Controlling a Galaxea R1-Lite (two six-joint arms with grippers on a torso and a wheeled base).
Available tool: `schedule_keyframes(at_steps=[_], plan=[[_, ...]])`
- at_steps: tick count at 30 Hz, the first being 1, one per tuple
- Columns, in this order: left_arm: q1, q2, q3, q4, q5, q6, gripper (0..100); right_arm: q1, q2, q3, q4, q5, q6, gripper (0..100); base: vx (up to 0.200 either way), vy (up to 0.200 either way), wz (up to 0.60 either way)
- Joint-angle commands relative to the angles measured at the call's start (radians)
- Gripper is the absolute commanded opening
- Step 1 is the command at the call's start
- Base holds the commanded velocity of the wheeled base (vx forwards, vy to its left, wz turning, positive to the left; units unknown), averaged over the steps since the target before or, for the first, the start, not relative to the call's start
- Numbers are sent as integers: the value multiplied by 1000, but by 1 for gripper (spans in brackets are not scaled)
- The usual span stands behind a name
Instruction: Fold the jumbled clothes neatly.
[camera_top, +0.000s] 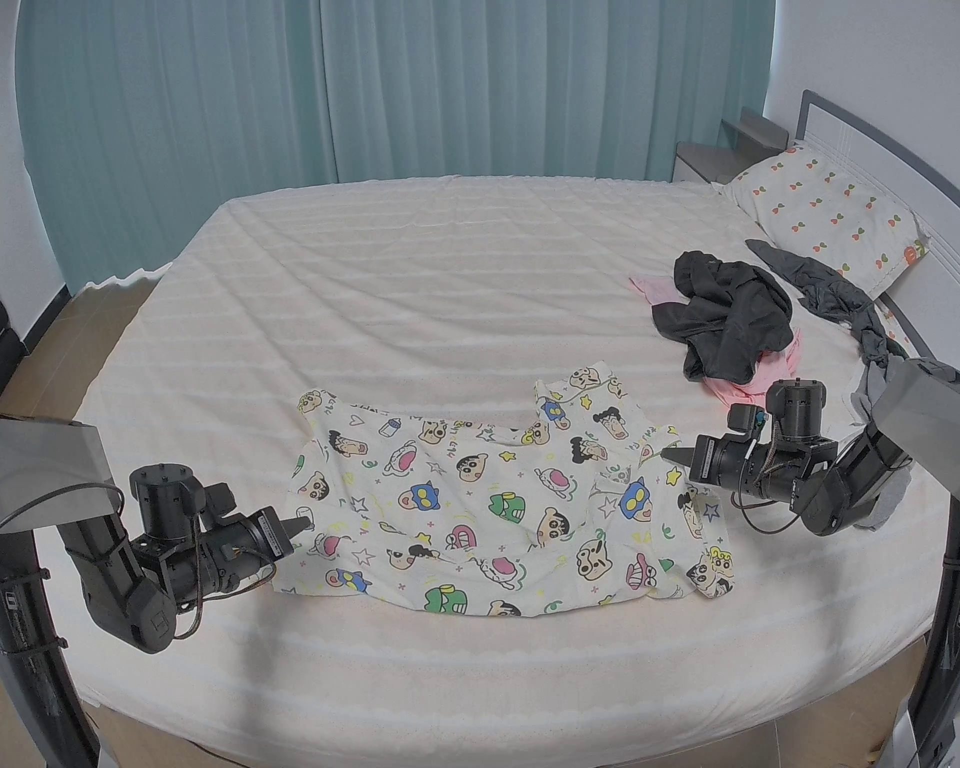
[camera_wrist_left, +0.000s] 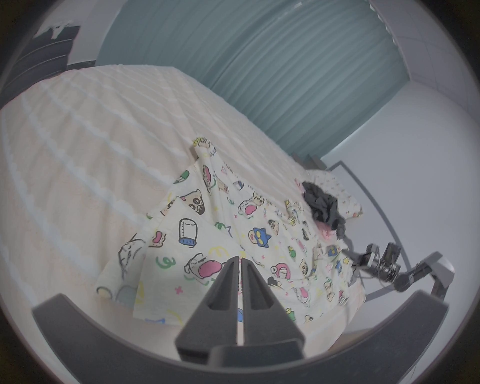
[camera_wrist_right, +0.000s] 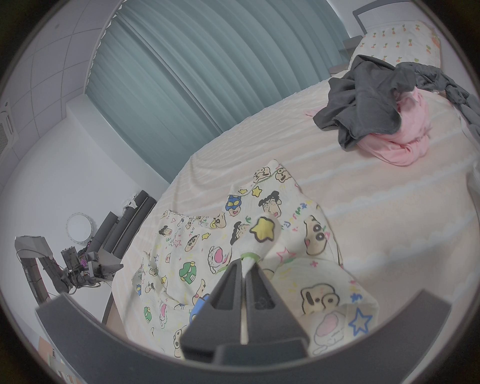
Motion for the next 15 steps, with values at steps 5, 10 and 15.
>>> schedule_keyframes(at_steps=[5, 10, 15], plan=[[-27, -195, -375, 870, 2, 184, 0, 12, -28, 98, -33, 1, -8, 0, 0, 0, 0], [-23, -189, -578, 1236, 9, 354, 0, 22, -27, 130, -67, 1, -8, 0, 0, 0, 0], [-40, -92, -682, 1335, 86, 406, 0, 29, -25, 142, -71, 1, -9, 0, 0, 0, 0]])
